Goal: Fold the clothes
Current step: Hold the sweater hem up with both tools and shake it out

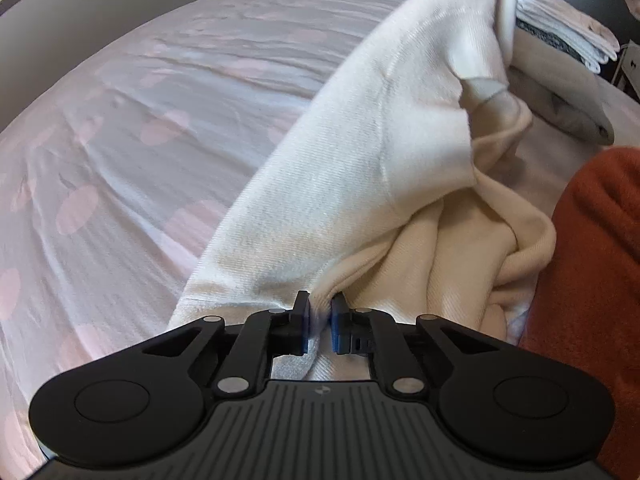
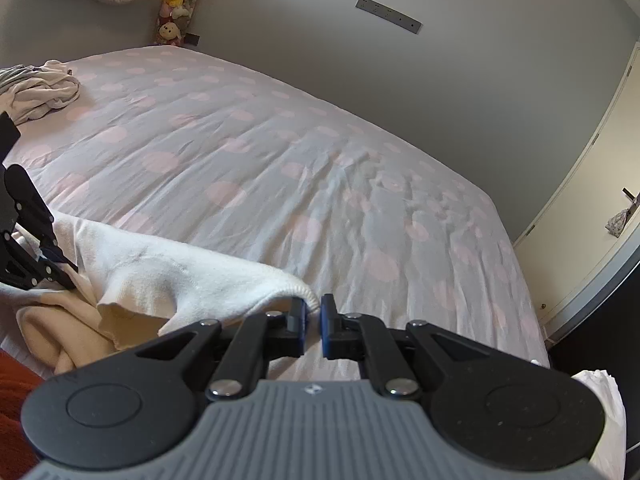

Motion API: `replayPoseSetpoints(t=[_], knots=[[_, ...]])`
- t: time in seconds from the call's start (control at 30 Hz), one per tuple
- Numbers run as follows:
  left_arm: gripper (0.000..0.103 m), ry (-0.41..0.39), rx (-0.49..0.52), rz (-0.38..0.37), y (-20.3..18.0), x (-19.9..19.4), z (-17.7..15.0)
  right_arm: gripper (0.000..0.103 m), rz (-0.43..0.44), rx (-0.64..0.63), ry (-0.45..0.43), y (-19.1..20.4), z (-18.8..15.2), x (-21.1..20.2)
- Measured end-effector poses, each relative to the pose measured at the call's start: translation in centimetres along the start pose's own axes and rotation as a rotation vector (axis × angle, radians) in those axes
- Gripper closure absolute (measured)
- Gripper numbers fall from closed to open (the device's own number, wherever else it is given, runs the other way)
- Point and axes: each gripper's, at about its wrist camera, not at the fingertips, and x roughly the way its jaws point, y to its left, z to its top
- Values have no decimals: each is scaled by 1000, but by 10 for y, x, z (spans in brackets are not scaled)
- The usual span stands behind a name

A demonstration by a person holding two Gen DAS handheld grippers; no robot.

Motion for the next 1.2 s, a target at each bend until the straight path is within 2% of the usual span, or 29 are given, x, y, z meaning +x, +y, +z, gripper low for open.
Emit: replayPoseSetpoints(t=[0.07,0.17,0.3,0.43,0.53,0.8,1.0,1.2], knots=[[96,-46,-39,21,13,-23,5,95,-14,4,0,-1,0,-3],[96,-147,-138,67,42,-79,8,95,-34,10,-20,-1,5,-15],[99,-311,-300,153,86,-168,8,95,-65,0,-113,9,26,-45],[98,-462,-388,244,109,-251,3,95,-78,-31,-234,26,54,-79],[99,-562,-369,333,102,-307,0,95,-106,-73,-342,44,80,-110],[99,-774,-297,454,65,-423,0,95,-206,-47,-619,53,140,-211],[99,-860,-250,484,46,-473,16,95,-265,-66,-722,57,158,-265],[99,-879,-232,500,41,-480,24,95,-285,-75,-766,56,167,-284]])
